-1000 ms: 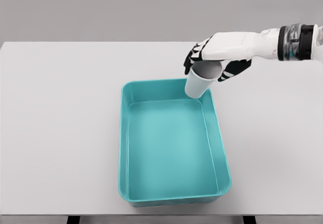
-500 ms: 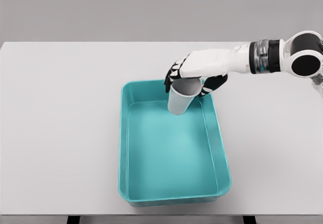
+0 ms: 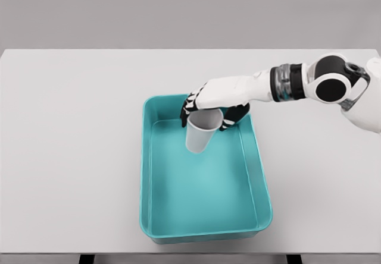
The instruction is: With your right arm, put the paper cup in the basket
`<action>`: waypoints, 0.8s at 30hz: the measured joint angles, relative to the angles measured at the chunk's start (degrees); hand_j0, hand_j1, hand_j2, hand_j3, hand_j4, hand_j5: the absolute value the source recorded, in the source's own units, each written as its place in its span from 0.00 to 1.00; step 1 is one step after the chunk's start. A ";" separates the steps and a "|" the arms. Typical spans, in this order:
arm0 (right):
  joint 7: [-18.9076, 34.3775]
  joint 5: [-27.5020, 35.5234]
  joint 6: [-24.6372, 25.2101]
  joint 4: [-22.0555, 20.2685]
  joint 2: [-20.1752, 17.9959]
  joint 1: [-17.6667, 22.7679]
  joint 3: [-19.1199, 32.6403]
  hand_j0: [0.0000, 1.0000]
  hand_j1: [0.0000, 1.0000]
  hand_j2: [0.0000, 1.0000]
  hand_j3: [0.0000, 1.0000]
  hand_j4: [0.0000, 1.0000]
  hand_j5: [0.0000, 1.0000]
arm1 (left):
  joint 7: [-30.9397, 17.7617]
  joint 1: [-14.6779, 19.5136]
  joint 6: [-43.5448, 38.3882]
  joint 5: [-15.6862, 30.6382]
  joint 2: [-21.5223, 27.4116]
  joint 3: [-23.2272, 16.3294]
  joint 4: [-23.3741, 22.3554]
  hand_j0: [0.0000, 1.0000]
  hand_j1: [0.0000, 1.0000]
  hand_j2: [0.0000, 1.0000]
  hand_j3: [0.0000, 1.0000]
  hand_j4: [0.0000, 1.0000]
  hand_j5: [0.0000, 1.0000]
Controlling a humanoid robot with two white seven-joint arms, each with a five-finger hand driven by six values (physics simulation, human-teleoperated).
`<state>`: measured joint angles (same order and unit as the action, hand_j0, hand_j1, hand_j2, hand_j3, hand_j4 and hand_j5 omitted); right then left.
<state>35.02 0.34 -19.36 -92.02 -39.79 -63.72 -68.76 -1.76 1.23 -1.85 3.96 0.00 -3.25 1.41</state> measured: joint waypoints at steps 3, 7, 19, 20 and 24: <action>0.00 -0.04 0.02 0.14 0.39 0.00 -0.47 0.69 0.69 0.69 0.69 0.69 0.69 | 0.01 0.00 0.00 0.00 0.00 0.00 0.00 1.00 1.00 1.00 1.00 1.00 1.00; 0.00 -0.19 0.01 0.40 0.75 0.97 -0.84 0.69 0.69 0.69 0.69 0.69 0.69 | 0.01 0.00 0.00 0.00 0.00 0.00 0.00 1.00 1.00 1.00 1.00 1.00 1.00; 0.00 -0.33 -0.06 0.60 0.96 1.14 -1.17 0.76 0.76 0.76 0.76 0.76 0.76 | 0.00 0.00 0.00 0.00 0.00 0.00 0.00 1.00 1.00 1.00 1.00 1.00 1.00; 0.00 -0.34 -0.06 0.58 0.96 1.14 -1.26 0.77 0.77 0.77 0.77 0.77 0.77 | 0.00 0.00 0.00 0.00 0.00 0.00 0.01 1.00 1.00 1.00 1.00 1.00 1.00; 0.00 -0.39 -0.13 0.48 0.96 1.14 -1.50 0.80 0.80 0.80 0.80 0.80 0.80 | -0.01 0.00 0.00 0.00 0.00 0.00 0.00 1.00 1.00 1.00 1.00 1.00 1.00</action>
<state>35.02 -0.05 -19.49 -91.53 -38.83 -62.58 -70.26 -1.77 1.23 -1.85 3.96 0.00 -3.25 1.42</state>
